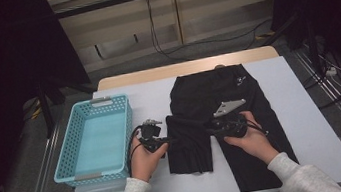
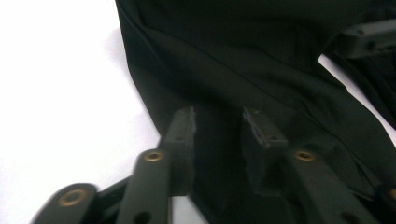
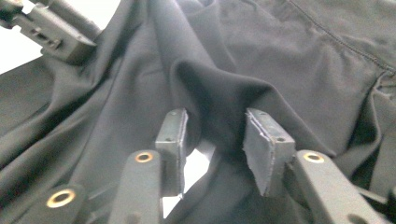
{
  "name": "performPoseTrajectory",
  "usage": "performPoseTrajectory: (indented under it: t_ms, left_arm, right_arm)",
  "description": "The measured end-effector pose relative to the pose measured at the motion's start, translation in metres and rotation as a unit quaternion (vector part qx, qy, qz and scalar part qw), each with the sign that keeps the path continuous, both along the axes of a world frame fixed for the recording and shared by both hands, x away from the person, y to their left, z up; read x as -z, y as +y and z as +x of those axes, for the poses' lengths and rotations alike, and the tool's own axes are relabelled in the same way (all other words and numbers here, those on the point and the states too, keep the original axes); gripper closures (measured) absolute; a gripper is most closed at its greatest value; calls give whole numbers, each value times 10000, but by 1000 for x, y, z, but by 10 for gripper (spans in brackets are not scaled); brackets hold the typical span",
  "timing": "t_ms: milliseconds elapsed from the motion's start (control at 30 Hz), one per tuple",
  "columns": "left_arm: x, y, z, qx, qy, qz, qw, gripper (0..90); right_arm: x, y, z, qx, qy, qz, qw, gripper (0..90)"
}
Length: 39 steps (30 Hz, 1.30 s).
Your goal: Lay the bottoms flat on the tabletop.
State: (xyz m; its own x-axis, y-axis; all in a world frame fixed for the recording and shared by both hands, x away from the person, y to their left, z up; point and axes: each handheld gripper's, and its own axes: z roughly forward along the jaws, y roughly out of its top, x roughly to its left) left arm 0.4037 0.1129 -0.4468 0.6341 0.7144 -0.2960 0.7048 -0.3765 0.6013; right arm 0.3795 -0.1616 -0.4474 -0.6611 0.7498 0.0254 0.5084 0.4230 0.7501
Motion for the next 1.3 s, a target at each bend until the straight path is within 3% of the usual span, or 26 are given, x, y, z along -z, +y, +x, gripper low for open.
performPoseTrajectory:
  t_ms: [67, 167, 233, 300, 367, 467, 633, 867, 967, 1033, 1100, 1167, 1267, 1300]
  left_arm:
    - [1, -1, -1, 1, -13, 62, 10000, 766]
    - [3, -6, -1, 24, 101, -62, 9999, 851]
    - [4, -8, 0, -33, 156, -107, 9998, 895]
    - [2, -8, -1, 4, 200, -104, 9997, 900]
    - [-1, -7, -1, 21, 293, -273, 9992, 900]
    - [-9, -2, 0, -70, 251, -492, 9985, 900]
    - [-17, 13, 6, -396, 74, -605, 9974, 900]
    - [-11, 16, 19, -758, -97, -252, 9968, 900]
    - [-9, 19, 21, -769, -50, -267, 9967, 900]
    - [-10, 18, 19, -600, 59, -380, 9975, 900]
    - [-13, 16, 15, -452, -115, -371, 9982, 796]
    - [-17, 14, 10, -356, -121, -454, 9983, 708]
    - [-18, 14, 2, -289, -230, -367, 9986, 586]
    - [-19, 15, -1, -280, -175, -388, 9987, 571]
  right_arm:
    - [3, 3, 4, 7, 42, 26, 10000, 641]
    - [7, 5, 8, -23, 92, -44, 9999, 680]
    - [7, 6, 10, 1, 69, -23, 10000, 775]
    - [7, 4, 11, -52, 67, -5, 10000, 855]
    - [6, 0, 12, -97, 144, 89, 9998, 877]
    - [1, -7, 10, -54, 182, 74, 9998, 886]
    - [-5, -21, 9, 91, 170, -18, 9998, 887]
    - [-1, -25, 14, 277, 127, -7, 9995, 881]
    - [1, -23, 15, 225, 74, -37, 9997, 844]
    - [1, -21, 15, 256, 14, -106, 9996, 779]
    - [0, -22, 14, 309, -9, -123, 9994, 750]
    - [-2, -23, 13, 364, -51, -58, 9993, 677]
    - [-7, -22, 8, 364, -156, 10, 9992, 542]
    - [-8, -21, 6, 335, -194, -9, 9993, 519]
